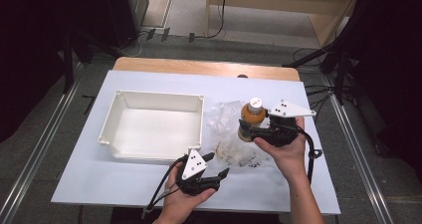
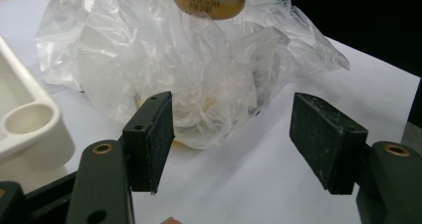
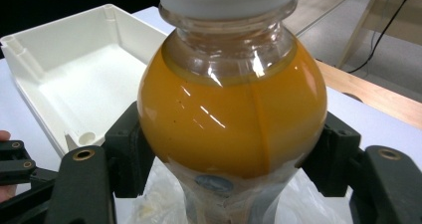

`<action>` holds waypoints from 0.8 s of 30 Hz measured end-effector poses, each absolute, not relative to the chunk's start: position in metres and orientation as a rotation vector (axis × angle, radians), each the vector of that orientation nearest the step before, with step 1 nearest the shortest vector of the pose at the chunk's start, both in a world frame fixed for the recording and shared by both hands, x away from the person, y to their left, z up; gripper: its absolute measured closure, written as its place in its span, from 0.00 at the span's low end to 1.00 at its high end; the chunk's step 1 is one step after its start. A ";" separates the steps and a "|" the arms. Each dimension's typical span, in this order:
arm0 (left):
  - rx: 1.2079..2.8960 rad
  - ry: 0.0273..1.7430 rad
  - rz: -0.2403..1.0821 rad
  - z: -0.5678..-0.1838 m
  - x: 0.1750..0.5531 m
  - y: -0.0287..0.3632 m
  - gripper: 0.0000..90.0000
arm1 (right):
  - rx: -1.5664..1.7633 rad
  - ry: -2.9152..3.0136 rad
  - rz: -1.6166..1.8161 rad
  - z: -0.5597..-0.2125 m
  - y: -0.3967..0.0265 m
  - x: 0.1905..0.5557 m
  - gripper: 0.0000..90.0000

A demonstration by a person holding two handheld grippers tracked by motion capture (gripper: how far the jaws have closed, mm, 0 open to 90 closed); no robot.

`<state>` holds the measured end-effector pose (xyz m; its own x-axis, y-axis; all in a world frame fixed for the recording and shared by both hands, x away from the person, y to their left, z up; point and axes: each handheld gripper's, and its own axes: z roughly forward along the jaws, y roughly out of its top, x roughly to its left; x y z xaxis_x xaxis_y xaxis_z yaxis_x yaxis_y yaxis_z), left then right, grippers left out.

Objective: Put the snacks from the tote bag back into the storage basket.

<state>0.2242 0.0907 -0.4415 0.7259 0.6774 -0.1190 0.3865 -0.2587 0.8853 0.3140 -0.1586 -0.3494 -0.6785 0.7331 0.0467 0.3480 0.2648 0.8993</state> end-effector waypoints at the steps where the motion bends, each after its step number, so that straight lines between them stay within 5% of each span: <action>1: 1.883 0.823 0.348 -0.441 0.224 0.091 0.38 | 0.983 2.162 1.387 -0.349 -0.159 0.314 0.36; 24: 1.885 0.850 0.377 -0.451 0.212 0.142 0.37 | 0.923 2.214 1.396 -0.342 -0.118 0.332 0.36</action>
